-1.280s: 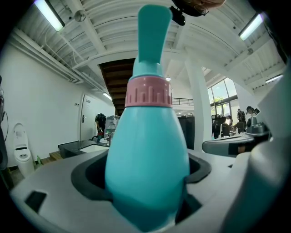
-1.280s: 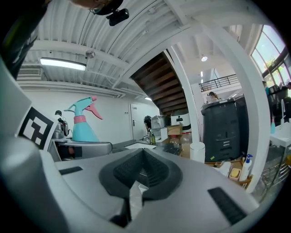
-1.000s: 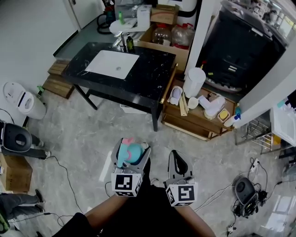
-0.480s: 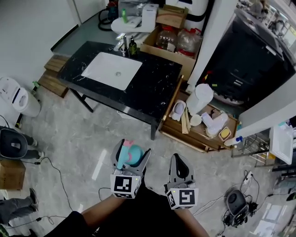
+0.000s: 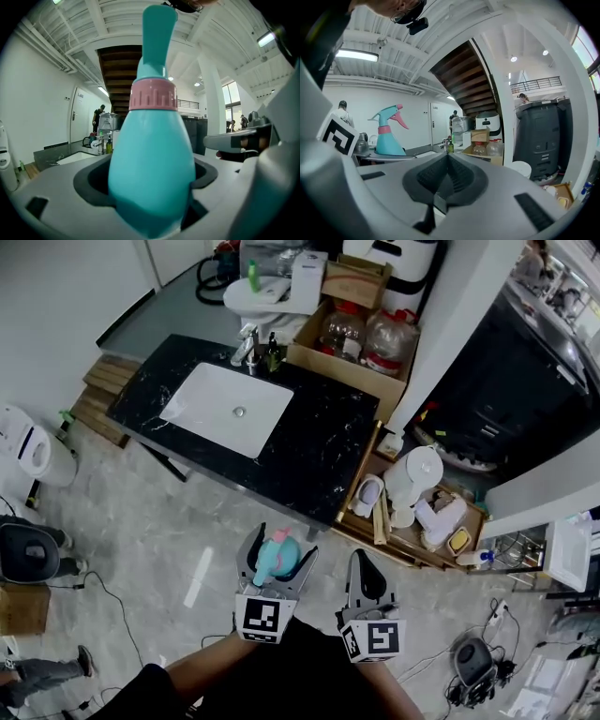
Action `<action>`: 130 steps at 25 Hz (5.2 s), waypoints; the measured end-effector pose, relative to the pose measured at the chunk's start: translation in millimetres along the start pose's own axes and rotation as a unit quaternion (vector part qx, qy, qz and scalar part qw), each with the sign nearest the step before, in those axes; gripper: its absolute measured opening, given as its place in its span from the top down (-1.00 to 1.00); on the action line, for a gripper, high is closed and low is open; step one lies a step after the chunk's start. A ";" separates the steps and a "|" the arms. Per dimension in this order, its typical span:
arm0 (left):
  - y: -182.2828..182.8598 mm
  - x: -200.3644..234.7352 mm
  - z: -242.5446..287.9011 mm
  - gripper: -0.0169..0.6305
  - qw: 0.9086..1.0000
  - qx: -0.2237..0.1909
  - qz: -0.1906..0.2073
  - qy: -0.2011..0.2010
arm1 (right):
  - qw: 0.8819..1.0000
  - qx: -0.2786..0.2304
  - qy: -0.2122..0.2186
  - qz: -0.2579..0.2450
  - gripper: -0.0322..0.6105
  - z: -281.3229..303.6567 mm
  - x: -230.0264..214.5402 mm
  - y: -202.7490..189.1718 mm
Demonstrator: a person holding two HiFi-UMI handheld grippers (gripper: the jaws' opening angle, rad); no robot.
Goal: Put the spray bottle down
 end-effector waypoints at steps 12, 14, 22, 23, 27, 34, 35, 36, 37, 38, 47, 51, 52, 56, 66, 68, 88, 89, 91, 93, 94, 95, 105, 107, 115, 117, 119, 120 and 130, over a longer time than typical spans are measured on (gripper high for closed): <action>-8.1 51.9 68.7 -0.42 0.999 0.018 0.000 -0.033 | 1.000 0.017 -0.016 -0.020 0.85 85.7 -4.1 16.7; -7.5 56.7 76.7 -0.42 0.999 0.017 0.003 -0.039 | 0.999 0.019 -0.023 -0.021 0.85 94.2 -6.2 17.3; -10.1 67.2 99.4 -0.42 0.998 0.022 -0.005 -0.052 | 0.999 0.037 -0.021 -0.013 0.85 114.3 -10.5 2.6; -11.1 67.9 101.8 -0.42 0.998 0.026 -0.005 -0.049 | 0.999 0.040 -0.021 -0.012 0.85 115.2 -12.3 1.0; -13.3 71.7 113.1 -0.42 0.999 0.036 -0.009 -0.036 | 0.999 0.041 -0.023 -0.017 0.85 121.8 -22.0 2.5; -4.3 69.9 153.7 -0.42 0.999 0.033 0.009 -0.022 | 1.000 0.021 -0.007 -0.002 0.85 155.1 -55.4 6.9; -2.2 69.5 161.0 -0.42 0.999 0.030 0.013 -0.018 | 1.000 0.019 -0.001 -0.001 0.85 162.6 -59.9 8.1; 0.3 69.4 168.2 -0.42 0.999 0.027 0.014 -0.013 | 1.000 0.016 0.006 0.000 0.85 170.1 -64.1 9.8; 3.0 69.6 175.2 -0.42 1.000 0.023 0.013 -0.008 | 1.000 0.014 0.013 -0.001 0.85 177.5 -68.1 12.4; 5.5 69.6 182.3 -0.42 1.000 0.020 0.010 -0.002 | 1.000 0.010 0.020 -0.005 0.85 184.5 -72.0 16.0; 5.2 59.9 255.2 -0.42 0.999 0.037 -0.005 0.010 | 0.999 0.007 0.035 -0.001 0.85 231.9 -122.7 17.3; -1.8 53.2 285.6 -0.42 0.999 0.042 -0.003 0.013 | 0.999 0.012 0.034 -0.004 0.85 254.0 -144.9 8.9; -3.9 52.0 293.5 -0.42 0.999 0.042 0.000 0.013 | 0.999 0.017 0.036 0.001 0.85 260.0 -150.1 6.4; -20.5 50.5 318.7 -0.42 0.998 0.056 0.001 0.017 | 0.999 0.030 0.032 0.033 0.85 277.6 -170.7 1.1; -41.7 41.4 370.5 -0.42 0.998 0.048 0.034 0.008 | 0.998 0.046 0.034 0.041 0.85 307.7 -201.5 -12.1; -46.0 41.1 379.5 -0.42 0.998 0.053 0.026 0.008 | 0.998 0.051 0.033 0.035 0.85 310.9 -206.3 -17.6; -101.9 32.6 452.7 -0.42 0.994 0.107 0.020 -0.014 | 0.998 0.049 0.025 0.021 0.85 332.2 -242.8 -36.9; -104.3 32.0 454.4 -0.42 0.994 0.109 0.020 -0.015 | 0.998 0.050 0.020 0.022 0.85 330.9 -244.9 -37.2; -105.4 30.8 457.9 -0.42 0.994 0.104 0.020 -0.019 | 0.998 0.051 0.013 0.024 0.85 328.9 -249.5 -37.8; -104.8 29.1 461.6 -0.42 0.995 0.095 0.022 -0.023 | 0.998 0.052 0.008 0.026 0.85 327.5 -253.9 -39.3; -104.7 28.2 463.4 -0.42 0.995 0.091 0.023 -0.025 | 0.998 0.053 0.006 0.026 0.85 326.8 -255.8 -40.2; -104.8 27.4 464.9 -0.42 0.996 0.086 0.024 -0.027 | 0.998 0.055 0.005 0.025 0.85 326.2 -257.1 -41.4; -106.2 21.7 473.1 -0.42 0.995 0.081 0.031 -0.054 | 0.997 0.066 0.018 0.032 0.85 322.4 -245.2 -48.4; -111.7 20.7 472.6 -0.43 0.993 0.099 0.034 -0.059 | 0.996 0.073 0.027 0.032 0.85 323.3 -242.2 -50.2; -111.4 23.2 463.3 -0.51 0.992 0.098 0.023 -0.071 | 0.996 0.084 0.017 0.021 0.85 318.1 -247.2 -49.8; -107.7 24.3 456.7 -0.51 0.993 0.096 0.016 -0.071 | 0.996 0.084 0.014 0.025 0.85 314.2 -244.2 -49.7; -103.0 26.5 449.6 -0.51 0.993 0.091 0.009 -0.069 | 0.996 0.082 0.015 0.025 0.85 311.6 -237.9 -49.8; -100.4 27.3 446.0 -0.51 0.994 0.088 0.006 -0.068 | 0.996 0.080 0.017 0.024 0.85 310.5 -234.3 -49.6; -75.9 31.3 389.3 -0.51 0.995 0.072 -0.019 -0.067 | 0.998 0.067 0.004 0.020 0.85 282.9 -193.6 -41.3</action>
Point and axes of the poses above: the fingertips, and each gripper's own axes: z forward along the fingers, x to its left, y out of its top, the point moved 5 cm from there along -z, backward along the fingers, and after that the axes turned 3 degrees about y, right-handed, at the moved point
